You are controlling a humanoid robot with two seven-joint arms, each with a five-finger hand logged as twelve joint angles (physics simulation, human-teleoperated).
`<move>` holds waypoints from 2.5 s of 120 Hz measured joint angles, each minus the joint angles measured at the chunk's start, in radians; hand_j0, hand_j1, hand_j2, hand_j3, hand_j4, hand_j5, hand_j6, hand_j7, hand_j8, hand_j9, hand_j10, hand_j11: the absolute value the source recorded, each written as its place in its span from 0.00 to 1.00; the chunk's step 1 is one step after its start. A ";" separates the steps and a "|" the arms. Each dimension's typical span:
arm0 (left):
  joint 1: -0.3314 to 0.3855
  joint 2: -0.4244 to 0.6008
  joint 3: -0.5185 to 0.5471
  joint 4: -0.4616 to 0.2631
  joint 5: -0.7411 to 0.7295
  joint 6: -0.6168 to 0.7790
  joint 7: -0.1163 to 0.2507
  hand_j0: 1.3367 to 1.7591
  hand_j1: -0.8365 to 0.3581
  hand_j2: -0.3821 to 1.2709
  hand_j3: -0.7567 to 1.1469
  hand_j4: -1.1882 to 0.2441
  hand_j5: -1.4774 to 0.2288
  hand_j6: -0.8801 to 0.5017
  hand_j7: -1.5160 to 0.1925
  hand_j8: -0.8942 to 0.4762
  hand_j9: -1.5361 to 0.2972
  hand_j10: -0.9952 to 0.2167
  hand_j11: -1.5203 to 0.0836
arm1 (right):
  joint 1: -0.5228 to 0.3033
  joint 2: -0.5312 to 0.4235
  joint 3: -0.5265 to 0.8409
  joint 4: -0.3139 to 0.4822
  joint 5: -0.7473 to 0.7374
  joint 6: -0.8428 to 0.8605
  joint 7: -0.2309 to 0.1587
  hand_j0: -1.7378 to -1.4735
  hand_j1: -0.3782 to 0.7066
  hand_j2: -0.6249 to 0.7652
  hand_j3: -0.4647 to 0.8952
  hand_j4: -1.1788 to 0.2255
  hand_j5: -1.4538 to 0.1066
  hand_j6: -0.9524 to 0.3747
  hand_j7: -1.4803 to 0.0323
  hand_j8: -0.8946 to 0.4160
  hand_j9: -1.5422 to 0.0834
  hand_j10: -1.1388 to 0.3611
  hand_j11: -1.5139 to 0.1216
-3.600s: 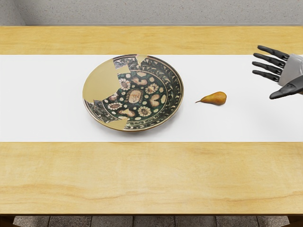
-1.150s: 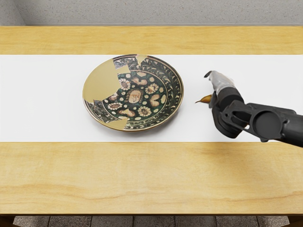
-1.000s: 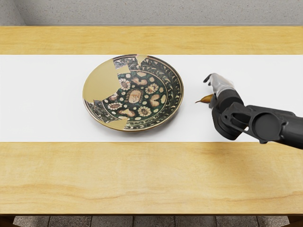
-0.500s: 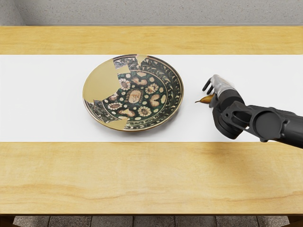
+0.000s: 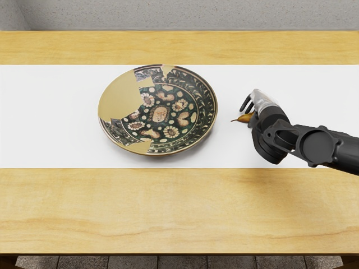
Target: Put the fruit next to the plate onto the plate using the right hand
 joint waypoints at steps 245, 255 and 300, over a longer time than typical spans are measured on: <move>0.000 0.000 0.000 0.000 0.000 0.000 0.000 0.76 0.97 0.23 0.40 0.82 0.85 0.62 0.87 0.64 0.83 0.81 0.93 | -0.476 0.222 1.179 0.120 0.839 1.083 0.000 0.30 0.06 0.47 0.34 0.81 0.89 0.69 0.94 0.66 0.91 0.74 0.89; 0.002 0.000 0.000 0.000 0.000 0.000 0.000 0.76 0.97 0.23 0.40 0.82 0.85 0.62 0.87 0.64 0.83 0.81 0.93 | -0.631 0.214 1.314 0.157 0.868 1.101 0.000 0.30 0.05 0.46 0.34 0.82 0.91 0.70 0.95 0.67 0.93 0.75 0.90; 0.068 0.000 0.000 0.000 0.000 0.000 0.000 0.76 0.97 0.23 0.40 0.82 0.85 0.62 0.87 0.64 0.83 0.81 0.93 | -0.855 -0.173 1.525 0.204 1.102 1.116 0.000 0.30 0.03 0.45 0.34 0.84 0.93 0.72 0.97 0.68 0.95 0.76 0.92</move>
